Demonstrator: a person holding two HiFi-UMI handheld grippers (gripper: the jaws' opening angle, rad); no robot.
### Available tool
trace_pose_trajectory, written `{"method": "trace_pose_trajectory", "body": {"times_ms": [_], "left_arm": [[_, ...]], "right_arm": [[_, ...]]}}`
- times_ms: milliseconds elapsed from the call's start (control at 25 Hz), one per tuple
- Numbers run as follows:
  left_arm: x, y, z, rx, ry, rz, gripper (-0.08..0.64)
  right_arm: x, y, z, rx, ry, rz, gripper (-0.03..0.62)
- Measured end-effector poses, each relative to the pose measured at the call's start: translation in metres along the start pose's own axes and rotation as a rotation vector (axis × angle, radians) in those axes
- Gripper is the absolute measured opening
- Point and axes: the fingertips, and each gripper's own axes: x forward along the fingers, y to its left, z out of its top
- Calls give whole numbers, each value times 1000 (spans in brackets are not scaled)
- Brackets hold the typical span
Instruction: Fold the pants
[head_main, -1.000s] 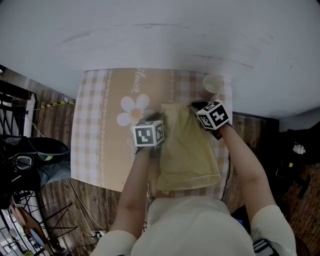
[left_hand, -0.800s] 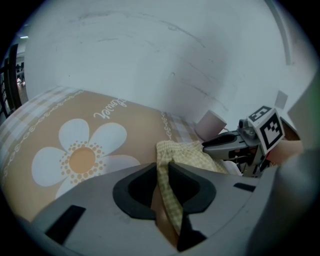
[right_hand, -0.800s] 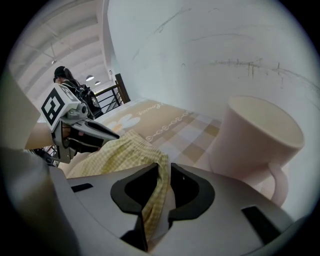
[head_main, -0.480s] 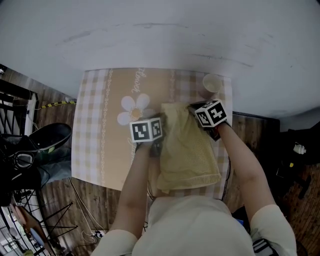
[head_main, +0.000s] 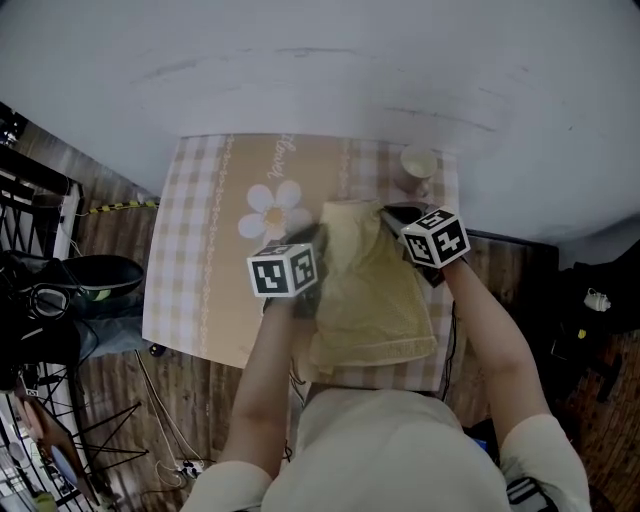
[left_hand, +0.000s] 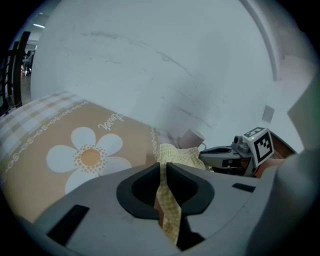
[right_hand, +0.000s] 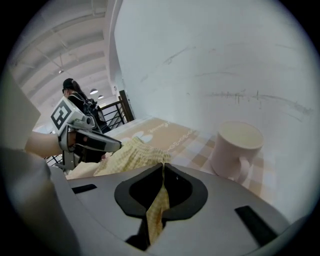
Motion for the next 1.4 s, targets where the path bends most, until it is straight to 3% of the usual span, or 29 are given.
{"method": "trace_pose_trajectory", "body": {"times_ms": [280,640,1120,1400], "left_arm": [[-47,-42,-17,56,-84,-73,38],[-94,-86,-75,123,-102,-103,38],[-130,-114,-155,151,-69,-69,38],[-131,-111,-201,188,4,-2,38]], "right_arm": [[-58,35,-6,-13,-118,60,9],[-109,79,-48,-95,-145,93,9],[-152,122,-115,-103,-153,125,9],[-155,136,-162,-98,-99,104,11]]}}
